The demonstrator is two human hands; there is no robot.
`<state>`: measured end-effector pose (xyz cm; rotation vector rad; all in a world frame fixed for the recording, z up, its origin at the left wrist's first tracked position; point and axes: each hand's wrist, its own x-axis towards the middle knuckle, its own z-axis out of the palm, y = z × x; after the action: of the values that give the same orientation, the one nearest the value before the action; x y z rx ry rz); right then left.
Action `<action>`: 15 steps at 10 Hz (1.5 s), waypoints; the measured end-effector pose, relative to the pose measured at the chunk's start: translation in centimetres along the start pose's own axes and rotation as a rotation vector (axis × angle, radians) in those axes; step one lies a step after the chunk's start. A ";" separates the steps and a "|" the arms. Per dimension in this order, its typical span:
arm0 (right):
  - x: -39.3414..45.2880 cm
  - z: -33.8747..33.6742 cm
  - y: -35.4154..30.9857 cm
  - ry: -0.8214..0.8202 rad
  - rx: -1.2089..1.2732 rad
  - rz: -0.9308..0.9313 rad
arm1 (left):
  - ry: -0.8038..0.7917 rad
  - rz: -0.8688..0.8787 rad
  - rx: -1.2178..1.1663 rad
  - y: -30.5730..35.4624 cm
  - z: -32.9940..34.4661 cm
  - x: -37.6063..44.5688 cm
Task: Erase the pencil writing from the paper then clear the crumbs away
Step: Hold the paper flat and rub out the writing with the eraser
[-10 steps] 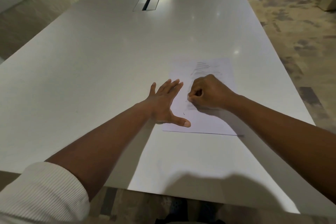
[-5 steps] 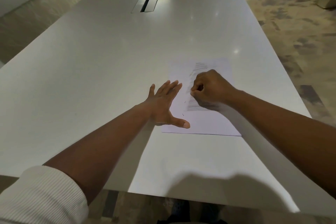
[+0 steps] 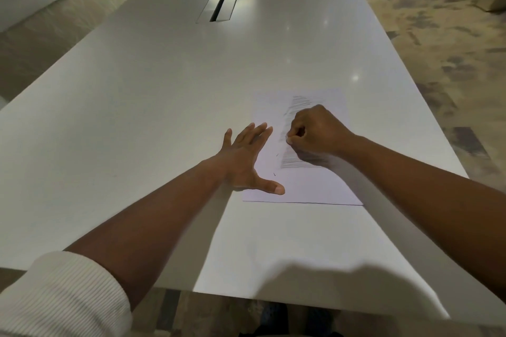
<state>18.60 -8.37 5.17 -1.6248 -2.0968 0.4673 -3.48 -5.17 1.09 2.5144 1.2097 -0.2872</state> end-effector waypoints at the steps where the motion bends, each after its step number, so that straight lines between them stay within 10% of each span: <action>1: -0.6 0.4 -0.6 -0.038 -0.004 -0.071 | -0.006 -0.002 0.005 0.0 0.0 0.1; 15: -0.5 0.5 0.1 -0.164 0.356 0.278 | 0.109 0.055 -0.061 0.7 0.2 0.6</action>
<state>18.51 -8.86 4.66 -1.7093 -1.7690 1.0334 -2.60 -5.22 0.86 2.5347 1.1681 -0.0997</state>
